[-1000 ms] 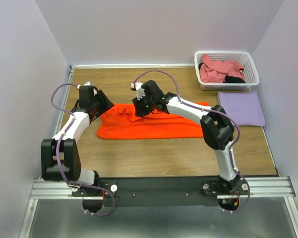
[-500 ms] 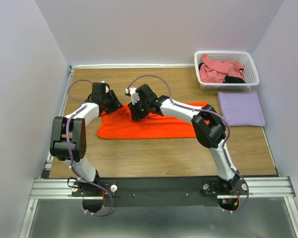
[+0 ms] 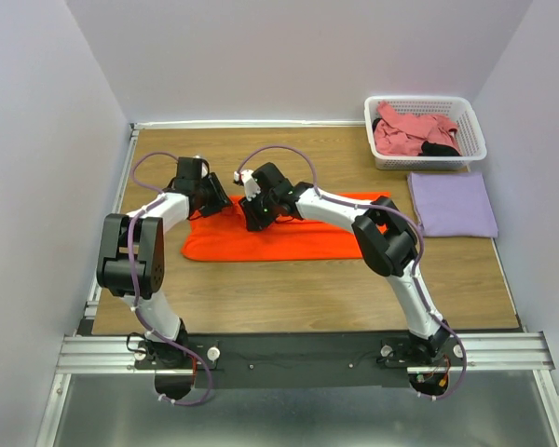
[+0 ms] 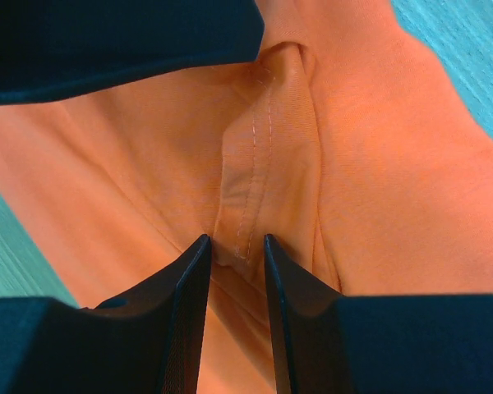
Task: Fold and stack the t-shirts
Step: Fold the tshirt
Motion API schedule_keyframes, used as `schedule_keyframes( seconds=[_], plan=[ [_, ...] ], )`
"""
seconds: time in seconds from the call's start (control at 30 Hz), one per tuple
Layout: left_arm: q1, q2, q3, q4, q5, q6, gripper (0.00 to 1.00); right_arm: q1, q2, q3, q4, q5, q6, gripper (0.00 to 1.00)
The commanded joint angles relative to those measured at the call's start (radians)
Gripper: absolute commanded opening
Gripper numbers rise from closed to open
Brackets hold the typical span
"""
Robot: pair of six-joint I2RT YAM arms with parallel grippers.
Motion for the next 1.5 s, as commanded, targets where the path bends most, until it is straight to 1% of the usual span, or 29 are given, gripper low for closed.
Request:
schedule_keyframes(
  seconds=[0.0, 0.1, 0.17, 0.2, 0.23, 0.27, 0.3, 0.4, 0.47, 0.57, 0.77, 0.8, 0.87, 0.9, 1.0, 1.07, 1.27, 1.3, 1.47],
  plan=[
    [-0.01, 0.009, 0.014, 0.001, 0.004, 0.023, 0.49, 0.01, 0.018, 0.023, 0.002, -0.013, -0.011, 0.39],
    [-0.011, 0.015, 0.02, -0.003, 0.001, 0.024, 0.41, 0.01, 0.015, 0.023, 0.002, -0.014, -0.01, 0.39],
    [-0.011, 0.017, 0.029, -0.011, -0.01, 0.033, 0.29, 0.01, 0.009, 0.023, 0.002, -0.014, -0.008, 0.39],
    [-0.011, 0.018, 0.034, -0.017, -0.021, 0.038, 0.21, 0.01, 0.001, 0.023, 0.002, -0.016, -0.007, 0.39],
    [-0.01, 0.018, 0.058, -0.044, -0.063, 0.053, 0.07, 0.016, -0.011, 0.026, 0.001, -0.005, -0.007, 0.39],
    [-0.01, 0.021, 0.078, -0.048, -0.082, 0.058, 0.06, 0.021, -0.014, 0.026, 0.0, 0.001, -0.008, 0.39],
    [-0.01, 0.024, 0.086, -0.052, -0.088, 0.063, 0.01, 0.024, -0.02, 0.024, 0.0, 0.012, -0.011, 0.39],
    [-0.01, 0.044, 0.116, -0.057, -0.087, 0.067, 0.01, 0.047, -0.02, 0.027, 0.001, 0.067, -0.016, 0.39],
    [-0.01, 0.057, 0.129, -0.057, -0.081, 0.07, 0.01, 0.056, -0.013, 0.031, 0.0, 0.152, -0.016, 0.4],
    [-0.01, 0.07, 0.136, -0.058, -0.079, 0.075, 0.0, 0.07, 0.001, 0.041, 0.002, 0.226, -0.017, 0.4],
    [-0.01, 0.078, 0.132, -0.052, -0.076, 0.076, 0.0, 0.079, 0.023, 0.047, 0.002, 0.263, -0.014, 0.4],
    [-0.01, 0.08, 0.13, -0.052, -0.076, 0.076, 0.0, 0.079, 0.026, 0.047, 0.002, 0.294, -0.013, 0.39],
    [-0.01, 0.078, 0.132, -0.052, -0.075, 0.076, 0.0, 0.079, 0.027, 0.041, 0.002, 0.308, -0.013, 0.39],
    [-0.01, 0.078, 0.132, -0.052, -0.076, 0.076, 0.0, 0.08, 0.026, 0.04, 0.002, 0.322, -0.011, 0.33],
    [-0.01, 0.076, 0.135, -0.054, -0.075, 0.075, 0.0, 0.08, 0.024, 0.038, 0.002, 0.335, -0.014, 0.23],
    [-0.011, 0.073, 0.136, -0.052, -0.07, 0.072, 0.0, 0.079, 0.023, 0.037, 0.002, 0.339, -0.014, 0.23],
    [-0.01, 0.073, 0.139, -0.057, -0.062, 0.067, 0.0, 0.079, 0.012, 0.029, 0.0, 0.334, -0.016, 0.02],
    [-0.01, 0.07, 0.139, -0.06, -0.059, 0.067, 0.0, 0.079, 0.009, 0.029, 0.0, 0.334, -0.016, 0.0],
    [-0.01, 0.058, 0.164, -0.095, -0.044, 0.063, 0.0, 0.08, -0.034, 0.031, 0.001, 0.329, -0.016, 0.0]
  ],
)
